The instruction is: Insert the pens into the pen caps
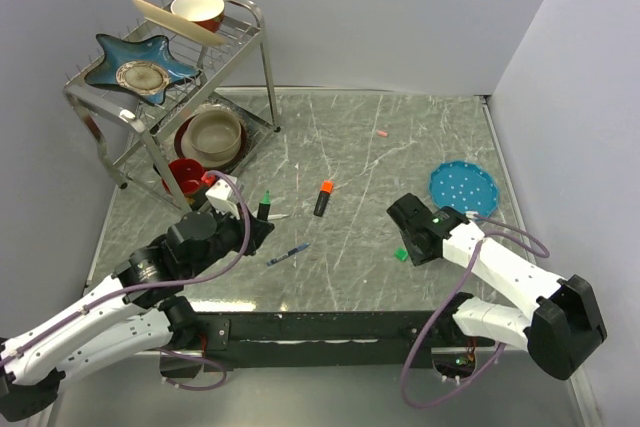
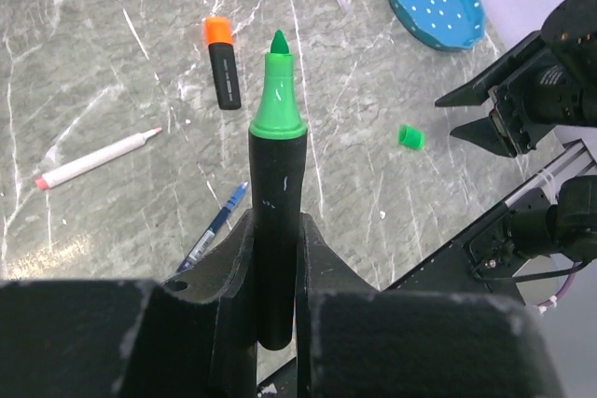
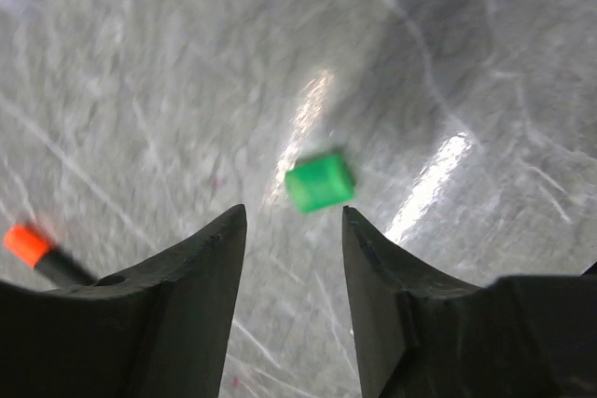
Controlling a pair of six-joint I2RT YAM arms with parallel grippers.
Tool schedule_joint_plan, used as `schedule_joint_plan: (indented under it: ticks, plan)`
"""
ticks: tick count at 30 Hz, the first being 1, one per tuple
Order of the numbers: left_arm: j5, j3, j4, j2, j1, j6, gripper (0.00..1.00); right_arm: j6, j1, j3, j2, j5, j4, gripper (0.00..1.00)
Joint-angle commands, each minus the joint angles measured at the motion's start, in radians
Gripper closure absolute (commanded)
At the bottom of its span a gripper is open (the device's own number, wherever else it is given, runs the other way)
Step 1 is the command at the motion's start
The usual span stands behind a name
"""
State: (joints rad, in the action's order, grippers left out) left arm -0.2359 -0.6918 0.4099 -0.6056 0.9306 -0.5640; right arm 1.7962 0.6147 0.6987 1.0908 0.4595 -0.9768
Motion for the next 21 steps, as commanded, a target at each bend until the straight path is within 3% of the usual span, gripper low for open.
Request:
schedule_joint_plan:
  ticks: [1,21]
  plan:
    - [-0.002,-0.038,-0.005,-0.005,-0.001,0.018,0.99,0.042,-0.052,-0.002,0.012,-0.027,0.021,0.44]
    - [-0.002,-0.048,0.009,-0.017,0.001,0.018,0.99,0.085,-0.092,-0.053,0.161,-0.145,0.089,0.43]
